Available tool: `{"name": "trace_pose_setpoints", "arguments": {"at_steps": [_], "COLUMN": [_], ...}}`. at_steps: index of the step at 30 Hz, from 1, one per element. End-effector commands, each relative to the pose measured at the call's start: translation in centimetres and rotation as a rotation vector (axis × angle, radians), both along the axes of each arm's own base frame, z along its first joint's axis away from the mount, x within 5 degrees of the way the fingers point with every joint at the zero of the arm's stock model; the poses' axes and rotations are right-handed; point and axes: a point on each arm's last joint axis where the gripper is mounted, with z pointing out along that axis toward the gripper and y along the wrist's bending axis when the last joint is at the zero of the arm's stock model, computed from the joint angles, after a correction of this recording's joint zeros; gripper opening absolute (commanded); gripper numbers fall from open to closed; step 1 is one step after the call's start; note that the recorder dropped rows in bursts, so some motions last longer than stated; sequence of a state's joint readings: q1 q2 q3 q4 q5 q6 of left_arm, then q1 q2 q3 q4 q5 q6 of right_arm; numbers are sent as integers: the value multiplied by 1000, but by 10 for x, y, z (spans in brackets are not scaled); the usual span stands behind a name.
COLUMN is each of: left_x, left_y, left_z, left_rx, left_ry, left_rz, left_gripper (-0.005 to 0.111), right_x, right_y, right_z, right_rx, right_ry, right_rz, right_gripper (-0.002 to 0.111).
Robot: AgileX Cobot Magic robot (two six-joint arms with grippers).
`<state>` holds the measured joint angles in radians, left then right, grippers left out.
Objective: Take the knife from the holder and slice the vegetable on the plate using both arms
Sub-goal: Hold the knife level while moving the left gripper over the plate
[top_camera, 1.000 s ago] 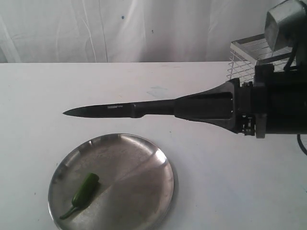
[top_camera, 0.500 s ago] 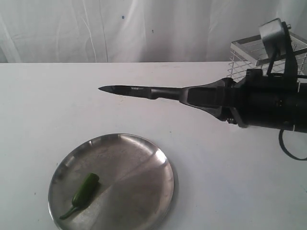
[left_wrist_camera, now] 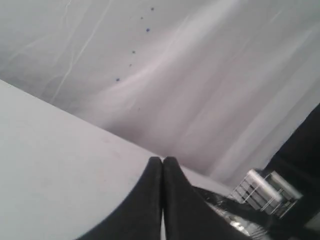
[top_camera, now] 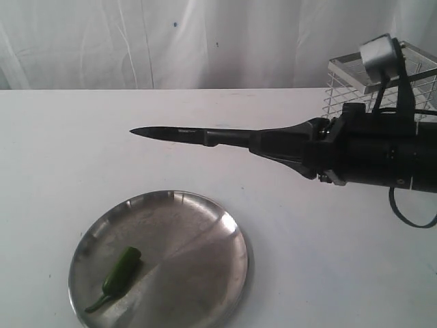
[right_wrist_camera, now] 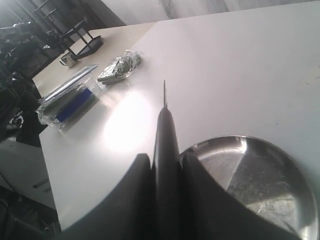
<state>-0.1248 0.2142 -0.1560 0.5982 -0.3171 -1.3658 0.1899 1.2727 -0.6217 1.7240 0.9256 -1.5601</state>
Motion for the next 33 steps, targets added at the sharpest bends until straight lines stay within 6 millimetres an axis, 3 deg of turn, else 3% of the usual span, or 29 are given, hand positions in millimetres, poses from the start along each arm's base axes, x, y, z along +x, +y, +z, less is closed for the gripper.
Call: {"name": "trace_pose_setpoints", "arguments": {"at_steps": [1, 4, 6, 9, 15, 18, 26, 33], "left_x": [46, 83, 102, 119, 133, 130, 130, 142], "left_y": [-11, -34, -55, -75, -86, -103, -149, -158], "left_z": [21, 19, 10, -7, -56, -67, -69, -59], "left_rx": [396, 410, 365, 277, 83, 57, 57, -13], "left_ry": [118, 224, 284, 309, 473, 468, 293, 236], "left_rz": [-57, -276, -511, -756, -801, -840, -845, -783], "left_gripper": [0, 0, 0, 0, 0, 0, 0, 0], "right_x": [3, 6, 7, 7, 7, 6, 3, 8], "right_y": [0, -1, -2, -2, -2, -1, 1, -3], "right_z": [-3, -6, -7, -7, -7, -6, -4, -7], "right_rx": [-10, -24, -35, -38, -36, -23, -1, -43], "right_ry": [-12, -4, -3, -1, -1, -3, -5, 0], "right_rz": [-15, -33, -50, -55, -52, -34, -1, -62], "right_gripper": [0, 0, 0, 0, 0, 0, 0, 0]}}
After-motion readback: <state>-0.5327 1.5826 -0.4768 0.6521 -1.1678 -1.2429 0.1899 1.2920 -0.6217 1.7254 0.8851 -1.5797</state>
